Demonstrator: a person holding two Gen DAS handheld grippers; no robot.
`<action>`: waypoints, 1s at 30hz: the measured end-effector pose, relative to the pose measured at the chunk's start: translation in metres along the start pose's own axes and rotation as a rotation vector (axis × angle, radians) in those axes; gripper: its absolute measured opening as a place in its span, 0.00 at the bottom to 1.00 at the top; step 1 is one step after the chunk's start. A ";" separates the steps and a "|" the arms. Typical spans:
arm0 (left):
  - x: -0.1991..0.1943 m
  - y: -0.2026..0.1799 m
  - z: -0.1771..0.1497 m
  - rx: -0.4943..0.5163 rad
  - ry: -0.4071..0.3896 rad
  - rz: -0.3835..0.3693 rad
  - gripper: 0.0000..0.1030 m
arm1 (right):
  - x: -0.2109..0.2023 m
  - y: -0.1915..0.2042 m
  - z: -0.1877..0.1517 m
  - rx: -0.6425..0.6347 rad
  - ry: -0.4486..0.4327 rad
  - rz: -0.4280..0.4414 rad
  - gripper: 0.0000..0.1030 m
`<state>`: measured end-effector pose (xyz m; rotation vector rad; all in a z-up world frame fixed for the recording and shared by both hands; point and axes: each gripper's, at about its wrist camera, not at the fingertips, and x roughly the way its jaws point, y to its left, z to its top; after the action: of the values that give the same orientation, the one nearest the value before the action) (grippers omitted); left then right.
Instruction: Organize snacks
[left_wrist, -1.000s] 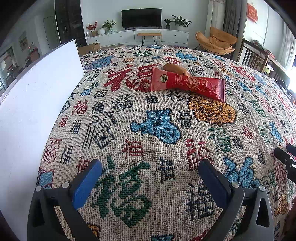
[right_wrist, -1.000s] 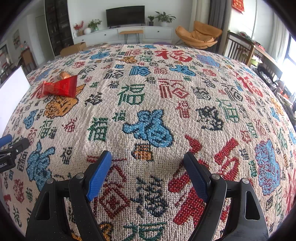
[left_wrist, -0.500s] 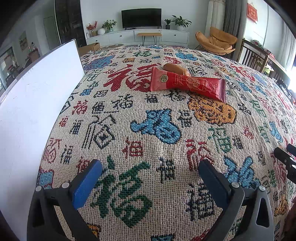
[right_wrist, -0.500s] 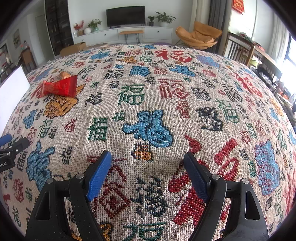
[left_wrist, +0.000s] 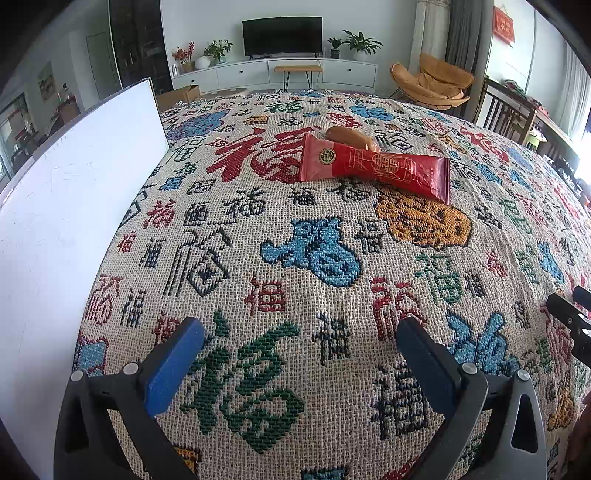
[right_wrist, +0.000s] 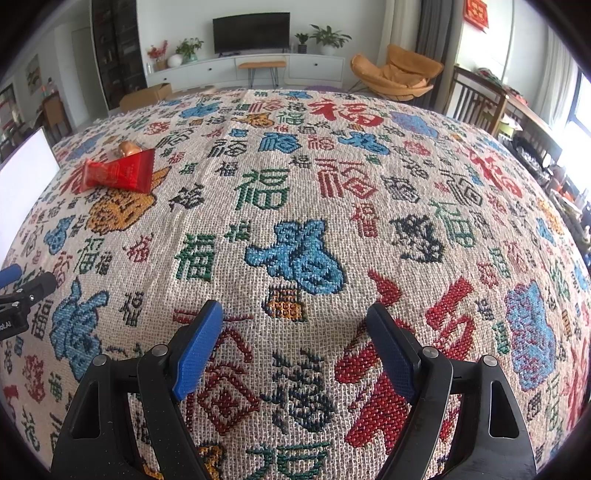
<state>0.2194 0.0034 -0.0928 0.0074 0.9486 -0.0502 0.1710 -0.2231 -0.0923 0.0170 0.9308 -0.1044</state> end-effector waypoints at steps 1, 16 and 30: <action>0.000 0.000 0.000 0.000 0.000 0.000 1.00 | 0.000 0.000 0.000 0.000 0.000 0.000 0.80; 0.000 0.001 0.000 0.001 0.000 0.000 1.00 | 0.000 0.001 0.000 -0.005 -0.002 -0.007 0.80; 0.000 -0.001 0.000 0.000 0.000 0.000 1.00 | -0.001 0.002 -0.001 -0.010 -0.004 -0.014 0.81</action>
<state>0.2193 0.0028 -0.0930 0.0077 0.9482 -0.0507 0.1699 -0.2209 -0.0917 0.0008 0.9276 -0.1126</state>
